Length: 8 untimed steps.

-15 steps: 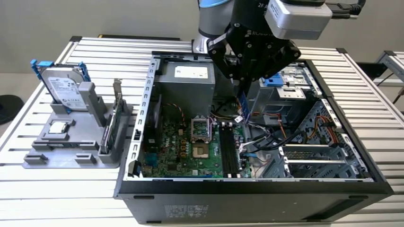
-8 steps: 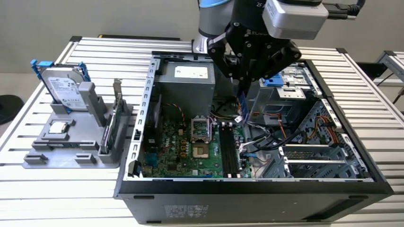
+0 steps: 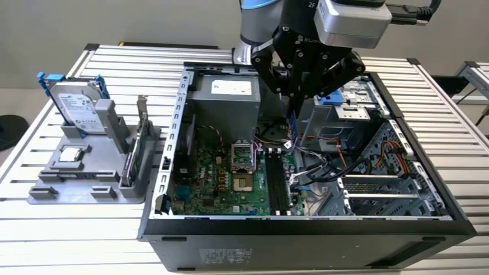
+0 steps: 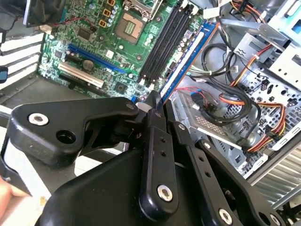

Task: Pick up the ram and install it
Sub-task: 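Insert the ram into the slot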

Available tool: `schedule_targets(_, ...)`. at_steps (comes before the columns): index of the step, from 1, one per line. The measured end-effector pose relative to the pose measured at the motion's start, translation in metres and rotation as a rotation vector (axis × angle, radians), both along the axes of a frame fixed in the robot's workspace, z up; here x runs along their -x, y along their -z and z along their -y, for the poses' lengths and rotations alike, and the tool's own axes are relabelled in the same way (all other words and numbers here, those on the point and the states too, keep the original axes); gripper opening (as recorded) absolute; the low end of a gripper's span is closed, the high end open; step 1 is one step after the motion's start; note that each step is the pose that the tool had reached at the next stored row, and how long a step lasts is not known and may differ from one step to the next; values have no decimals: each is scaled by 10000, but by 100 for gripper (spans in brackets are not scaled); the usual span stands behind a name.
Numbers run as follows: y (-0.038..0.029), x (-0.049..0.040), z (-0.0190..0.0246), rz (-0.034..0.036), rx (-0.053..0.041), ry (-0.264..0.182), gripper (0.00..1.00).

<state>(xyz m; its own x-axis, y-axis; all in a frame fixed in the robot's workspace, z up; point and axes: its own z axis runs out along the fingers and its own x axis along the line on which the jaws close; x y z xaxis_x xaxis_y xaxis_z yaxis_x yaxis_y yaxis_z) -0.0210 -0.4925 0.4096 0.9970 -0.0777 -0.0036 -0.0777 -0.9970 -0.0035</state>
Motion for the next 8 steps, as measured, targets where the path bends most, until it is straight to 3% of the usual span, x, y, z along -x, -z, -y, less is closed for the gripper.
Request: schedule_targets(8, 2, -12, 0, -4, 1, 4, 0)
